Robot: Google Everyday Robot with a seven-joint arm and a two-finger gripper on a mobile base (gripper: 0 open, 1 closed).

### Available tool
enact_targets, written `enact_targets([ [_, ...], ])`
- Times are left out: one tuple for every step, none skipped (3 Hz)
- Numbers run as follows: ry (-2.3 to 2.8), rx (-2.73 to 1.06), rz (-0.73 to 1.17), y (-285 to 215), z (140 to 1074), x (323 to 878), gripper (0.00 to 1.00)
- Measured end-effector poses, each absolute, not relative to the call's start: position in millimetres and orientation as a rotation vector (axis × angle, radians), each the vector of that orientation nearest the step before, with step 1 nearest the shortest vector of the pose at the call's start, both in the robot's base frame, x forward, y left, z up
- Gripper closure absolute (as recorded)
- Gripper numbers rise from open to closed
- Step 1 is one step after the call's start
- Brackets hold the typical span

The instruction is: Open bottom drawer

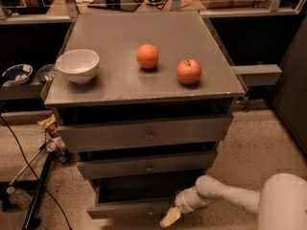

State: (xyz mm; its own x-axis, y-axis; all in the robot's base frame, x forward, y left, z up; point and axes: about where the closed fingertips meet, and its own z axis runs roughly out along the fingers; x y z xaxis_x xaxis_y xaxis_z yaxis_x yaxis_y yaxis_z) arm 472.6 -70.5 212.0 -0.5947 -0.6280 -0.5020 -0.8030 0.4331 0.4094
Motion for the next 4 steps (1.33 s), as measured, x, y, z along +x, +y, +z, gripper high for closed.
enact_targets([
  [2.413,-1.241,0.922,-70.3,214.1,471.0,0.0],
  [2.412,-1.242,0.933,-69.3,214.2,471.4,0.0],
  [2.401,-1.244,1.008,-62.6,216.1,474.2,0.0],
  [2.339,-1.274,1.049,-54.8,238.7,479.4,0.0],
])
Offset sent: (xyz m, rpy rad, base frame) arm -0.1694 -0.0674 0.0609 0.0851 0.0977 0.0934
